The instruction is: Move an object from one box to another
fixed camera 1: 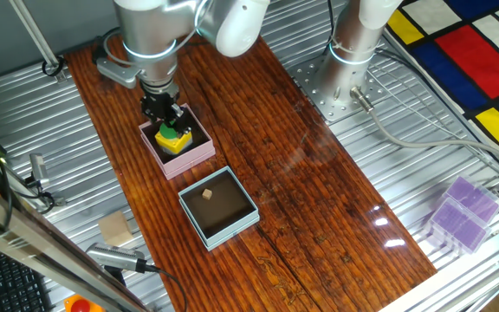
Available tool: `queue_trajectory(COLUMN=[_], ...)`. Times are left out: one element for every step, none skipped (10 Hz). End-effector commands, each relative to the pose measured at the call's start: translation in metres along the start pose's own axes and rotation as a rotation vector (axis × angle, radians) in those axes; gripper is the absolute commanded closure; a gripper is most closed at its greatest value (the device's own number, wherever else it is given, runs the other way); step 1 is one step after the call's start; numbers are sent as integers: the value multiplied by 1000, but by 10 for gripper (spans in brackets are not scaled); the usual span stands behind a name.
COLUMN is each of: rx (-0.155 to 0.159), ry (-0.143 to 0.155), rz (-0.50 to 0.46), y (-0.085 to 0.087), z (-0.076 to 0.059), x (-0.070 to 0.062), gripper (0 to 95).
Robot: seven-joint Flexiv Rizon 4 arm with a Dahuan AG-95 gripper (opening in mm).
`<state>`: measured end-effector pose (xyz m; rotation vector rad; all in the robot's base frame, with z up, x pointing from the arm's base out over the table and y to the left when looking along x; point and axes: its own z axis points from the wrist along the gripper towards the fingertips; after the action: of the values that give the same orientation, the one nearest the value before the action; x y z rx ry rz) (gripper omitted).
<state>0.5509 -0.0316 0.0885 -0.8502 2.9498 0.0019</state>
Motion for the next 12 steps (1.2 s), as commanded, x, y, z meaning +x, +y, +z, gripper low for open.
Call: queue_trajectory(rx=[1,3,5,6,8,11,15,15,14,12,10,4], ry=[1,-1,-3,-4,-5,-6,-4,-3,-2,-2,1,12], rz=[1,2,7,9,16,27,35,40,41,40,39,41], y=[0,1,2,3,4,5,5,5,5,5,5,6], z=[0,1,2,4,5,6,6,4,1,-4,-14,-26], x=[0,-1,-1,-1,-2,-2,-3,-3,-3,-4,-5,-6], gripper=[190,380,380,380,380,570,950,950,950,950,950,950])
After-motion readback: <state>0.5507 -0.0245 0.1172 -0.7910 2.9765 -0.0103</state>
